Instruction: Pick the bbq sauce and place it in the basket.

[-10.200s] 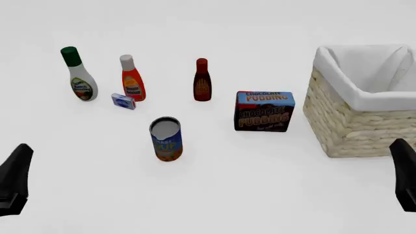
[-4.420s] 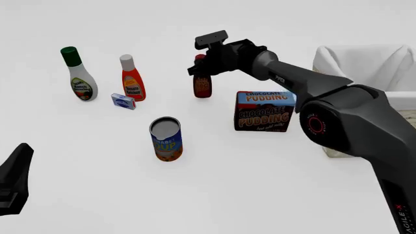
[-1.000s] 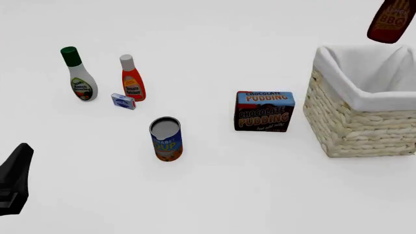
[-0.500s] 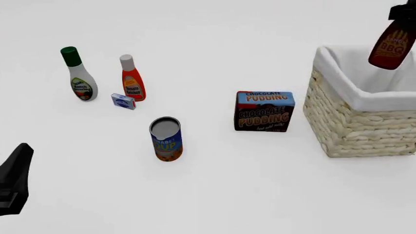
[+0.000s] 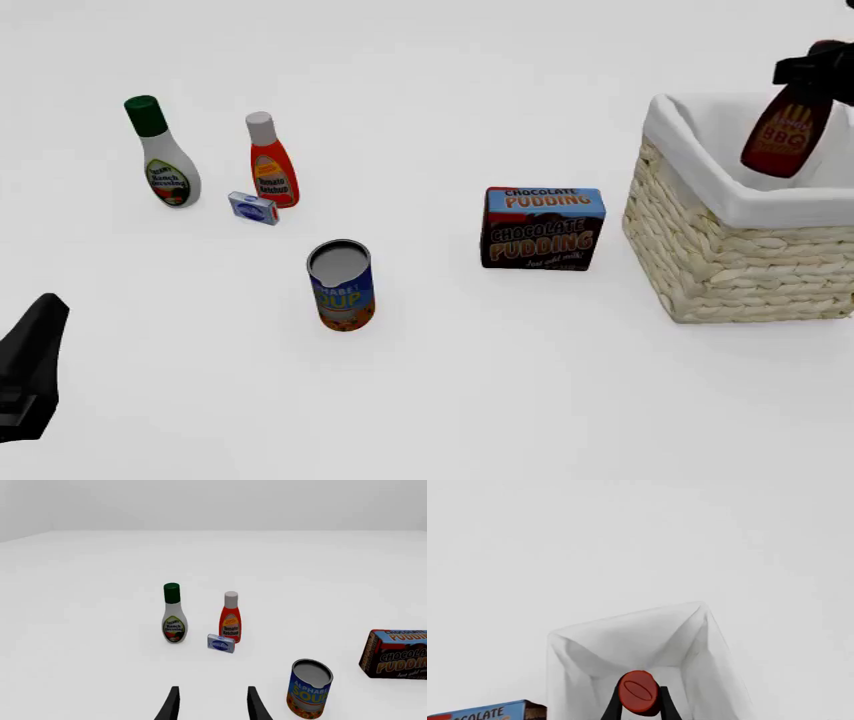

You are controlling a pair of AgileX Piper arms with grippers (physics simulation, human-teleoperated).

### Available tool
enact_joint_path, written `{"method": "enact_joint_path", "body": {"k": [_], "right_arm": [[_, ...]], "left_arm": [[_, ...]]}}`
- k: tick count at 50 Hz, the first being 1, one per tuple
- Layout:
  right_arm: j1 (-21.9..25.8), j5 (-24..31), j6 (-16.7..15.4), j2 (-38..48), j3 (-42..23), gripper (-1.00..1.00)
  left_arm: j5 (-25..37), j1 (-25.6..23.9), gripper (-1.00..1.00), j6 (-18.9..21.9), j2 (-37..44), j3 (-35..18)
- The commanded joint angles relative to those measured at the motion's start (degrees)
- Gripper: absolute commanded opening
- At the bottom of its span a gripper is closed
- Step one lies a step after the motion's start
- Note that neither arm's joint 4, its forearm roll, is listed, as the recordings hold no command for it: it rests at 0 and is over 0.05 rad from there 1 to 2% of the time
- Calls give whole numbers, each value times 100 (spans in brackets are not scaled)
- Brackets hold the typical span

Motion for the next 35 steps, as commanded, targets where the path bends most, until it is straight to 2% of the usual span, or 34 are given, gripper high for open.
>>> {"method": "enact_joint_path", "body": {"k": [1, 35], "right_arm": [[-19, -133, 84, 148, 33, -100], [89, -595, 93, 583, 473, -100]], "left_arm": [[0, 0, 100, 0, 0, 0], [0, 0, 100, 0, 0, 0]]}}
